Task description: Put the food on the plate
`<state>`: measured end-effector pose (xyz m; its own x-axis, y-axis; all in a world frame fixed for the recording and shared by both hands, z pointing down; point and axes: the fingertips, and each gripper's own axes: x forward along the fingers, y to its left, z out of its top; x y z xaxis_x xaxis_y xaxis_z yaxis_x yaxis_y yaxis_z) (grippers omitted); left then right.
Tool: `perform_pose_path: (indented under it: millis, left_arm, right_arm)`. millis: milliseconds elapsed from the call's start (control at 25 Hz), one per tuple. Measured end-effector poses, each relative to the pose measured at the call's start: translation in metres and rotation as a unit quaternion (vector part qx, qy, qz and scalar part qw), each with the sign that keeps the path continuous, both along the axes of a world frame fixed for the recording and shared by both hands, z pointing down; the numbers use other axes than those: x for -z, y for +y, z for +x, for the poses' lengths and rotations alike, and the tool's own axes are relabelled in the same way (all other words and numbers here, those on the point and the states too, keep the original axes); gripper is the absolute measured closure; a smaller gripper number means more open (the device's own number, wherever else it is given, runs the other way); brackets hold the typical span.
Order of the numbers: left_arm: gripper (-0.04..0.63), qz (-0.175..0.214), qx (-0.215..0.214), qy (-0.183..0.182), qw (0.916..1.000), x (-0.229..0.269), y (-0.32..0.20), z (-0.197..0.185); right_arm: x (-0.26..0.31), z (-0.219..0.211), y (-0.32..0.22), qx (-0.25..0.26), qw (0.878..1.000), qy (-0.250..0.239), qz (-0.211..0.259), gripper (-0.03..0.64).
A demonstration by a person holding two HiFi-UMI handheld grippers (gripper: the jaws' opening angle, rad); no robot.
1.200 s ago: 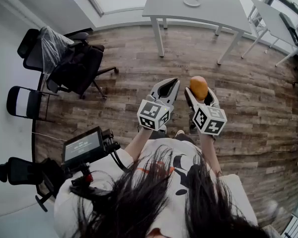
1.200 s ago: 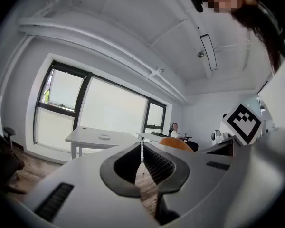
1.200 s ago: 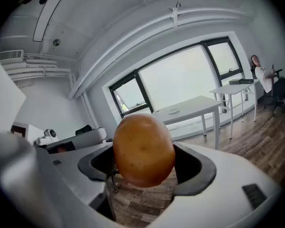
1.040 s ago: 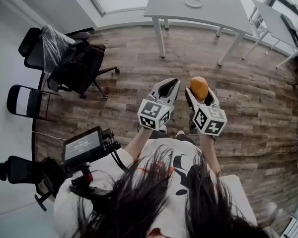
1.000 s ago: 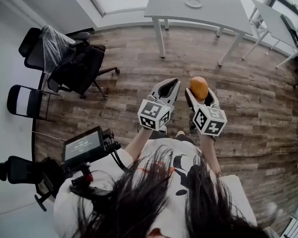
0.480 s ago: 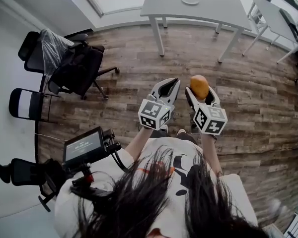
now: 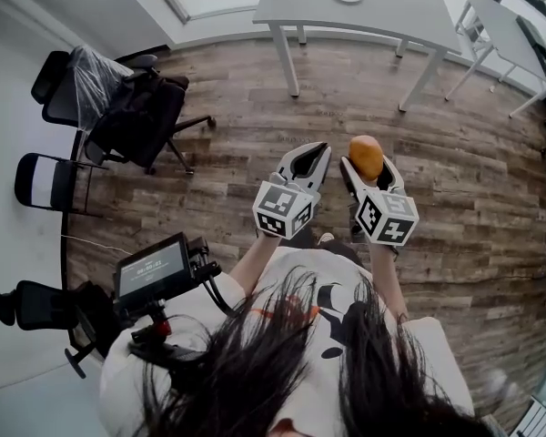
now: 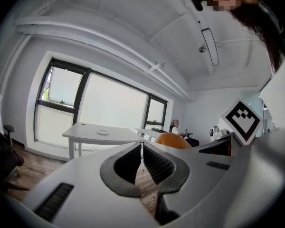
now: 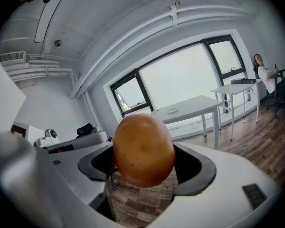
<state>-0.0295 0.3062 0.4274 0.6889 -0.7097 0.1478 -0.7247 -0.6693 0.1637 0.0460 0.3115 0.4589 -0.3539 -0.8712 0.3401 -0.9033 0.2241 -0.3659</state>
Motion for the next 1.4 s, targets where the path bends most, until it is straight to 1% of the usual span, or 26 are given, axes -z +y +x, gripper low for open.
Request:
perform_pose_path:
  millis: [400, 480, 600, 680, 920, 1000, 1160, 1280, 1400]
  left_arm:
    - [0.589, -0.009, 0.010, -0.006, 0.9999, -0.004, -0.018, 0.001]
    - [0.589, -0.017, 0.009, -0.012, 0.9998, -0.010, -0.037, 0.000]
    - [0.589, -0.029, 0.008, -0.015, 0.9994, -0.018, -0.084, -0.005]
    - [0.589, -0.027, 0.007, -0.013, 0.9995, -0.019, -0.096, -0.007]
    - [0.589, -0.003, -0.004, -0.007, 1.0000, -0.013, -0.097, -0.004]
    - [0.589, -0.001, -0.011, -0.009, 0.9999, -0.010, -0.121, -0.007]
    - [0.589, -0.009, -0.023, -0.004, 0.9997, -0.008, -0.193, -0.019]
    - [0.589, -0.010, -0.035, -0.008, 0.9993, -0.009, -0.219, -0.023]
    - [0.589, -0.011, -0.043, -0.002, 0.9990, -0.008, -0.245, -0.030]
  right_arm:
    - [-0.010, 0.006, -0.022, 0.006, 1.000, -0.014, -0.012, 0.241]
    - [-0.015, 0.005, -0.041, 0.007, 1.000, -0.015, -0.021, 0.241]
    - [-0.022, -0.001, -0.087, 0.008, 0.999, -0.016, -0.034, 0.241]
    - [-0.023, -0.003, -0.096, 0.007, 0.999, -0.015, -0.032, 0.241]
    - [-0.018, -0.001, -0.091, -0.004, 1.000, -0.009, -0.012, 0.241]
    - [-0.015, -0.005, -0.114, -0.009, 1.000, -0.008, -0.010, 0.241]
    - [-0.013, -0.020, -0.180, -0.017, 1.000, -0.001, -0.020, 0.241]
    - [-0.013, -0.025, -0.206, -0.026, 0.999, 0.001, -0.023, 0.241]
    - [-0.014, -0.031, -0.231, -0.033, 0.999, 0.004, -0.024, 0.241]
